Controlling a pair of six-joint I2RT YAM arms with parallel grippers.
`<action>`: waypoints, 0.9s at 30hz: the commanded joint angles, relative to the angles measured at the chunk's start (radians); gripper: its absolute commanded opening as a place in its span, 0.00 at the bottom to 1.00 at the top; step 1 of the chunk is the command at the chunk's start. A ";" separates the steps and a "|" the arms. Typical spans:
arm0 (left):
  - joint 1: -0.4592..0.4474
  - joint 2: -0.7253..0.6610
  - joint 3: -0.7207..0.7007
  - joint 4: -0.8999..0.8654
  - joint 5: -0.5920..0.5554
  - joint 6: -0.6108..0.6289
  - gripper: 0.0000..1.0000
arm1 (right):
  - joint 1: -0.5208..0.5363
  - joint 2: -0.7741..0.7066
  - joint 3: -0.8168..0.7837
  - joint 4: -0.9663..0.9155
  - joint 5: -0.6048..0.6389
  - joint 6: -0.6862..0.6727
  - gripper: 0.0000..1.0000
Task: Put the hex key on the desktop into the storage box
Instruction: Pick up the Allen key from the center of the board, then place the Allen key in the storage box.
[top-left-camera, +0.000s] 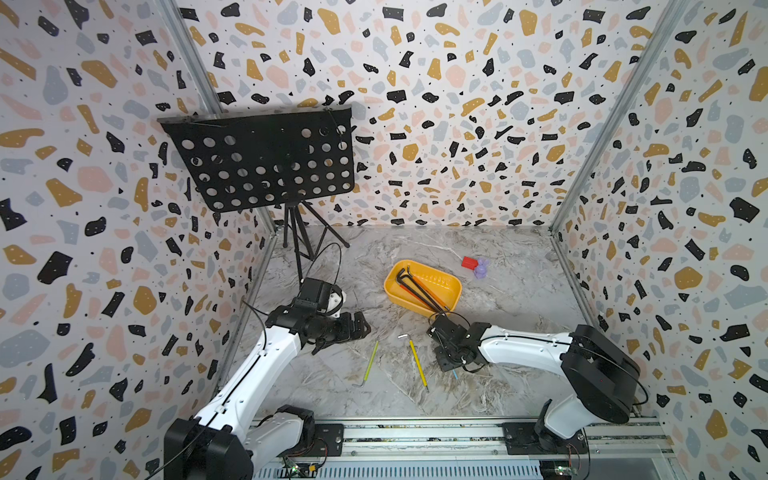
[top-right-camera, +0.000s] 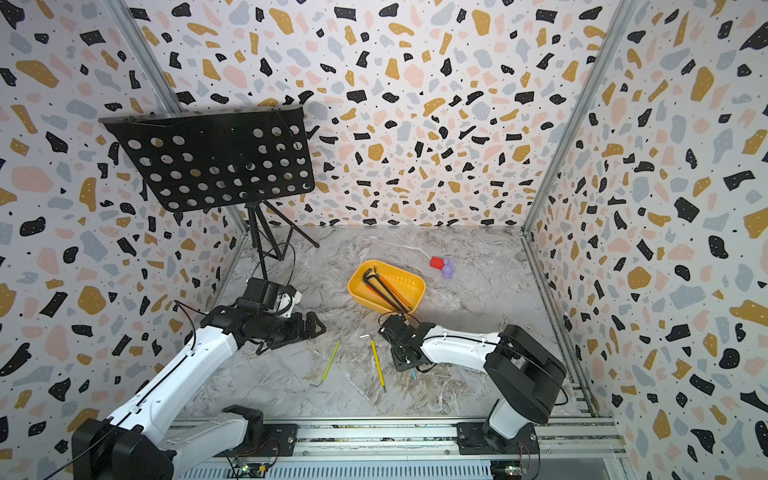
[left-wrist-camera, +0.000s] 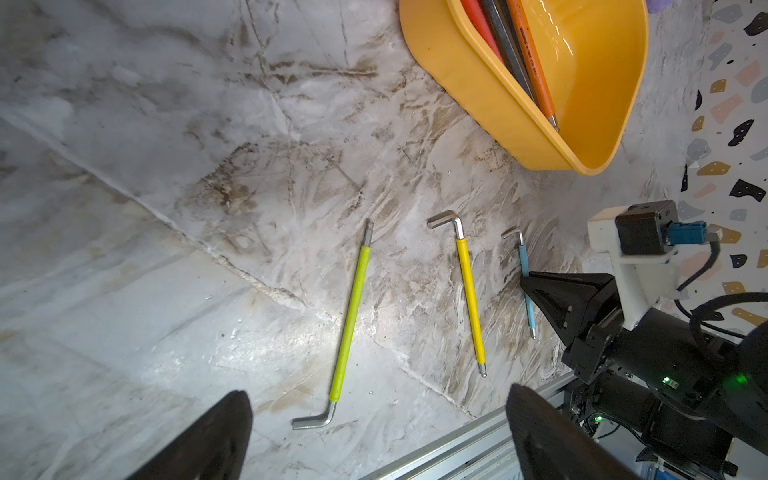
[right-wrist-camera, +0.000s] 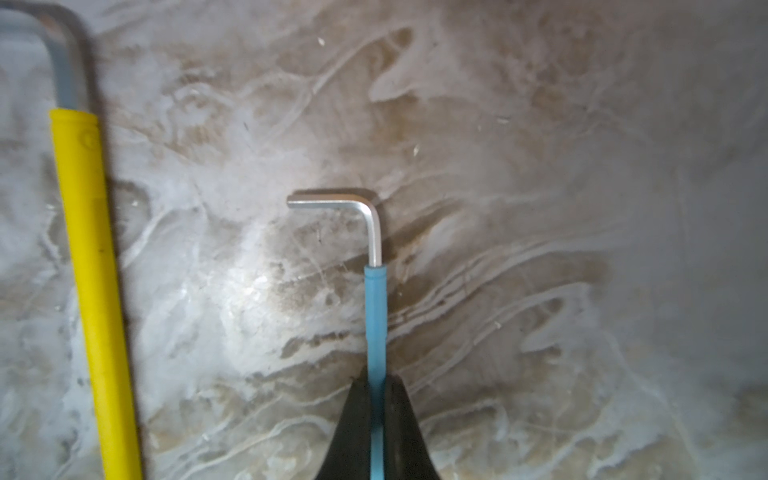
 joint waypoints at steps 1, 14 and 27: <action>-0.006 -0.016 0.028 0.010 -0.009 0.008 1.00 | 0.006 -0.075 -0.007 -0.043 0.024 0.008 0.00; -0.008 -0.121 0.009 0.076 0.116 -0.079 1.00 | 0.006 -0.319 0.013 -0.162 0.058 -0.037 0.00; -0.008 0.071 0.282 0.187 0.160 -0.126 1.00 | -0.074 -0.279 0.272 -0.261 0.069 -0.266 0.00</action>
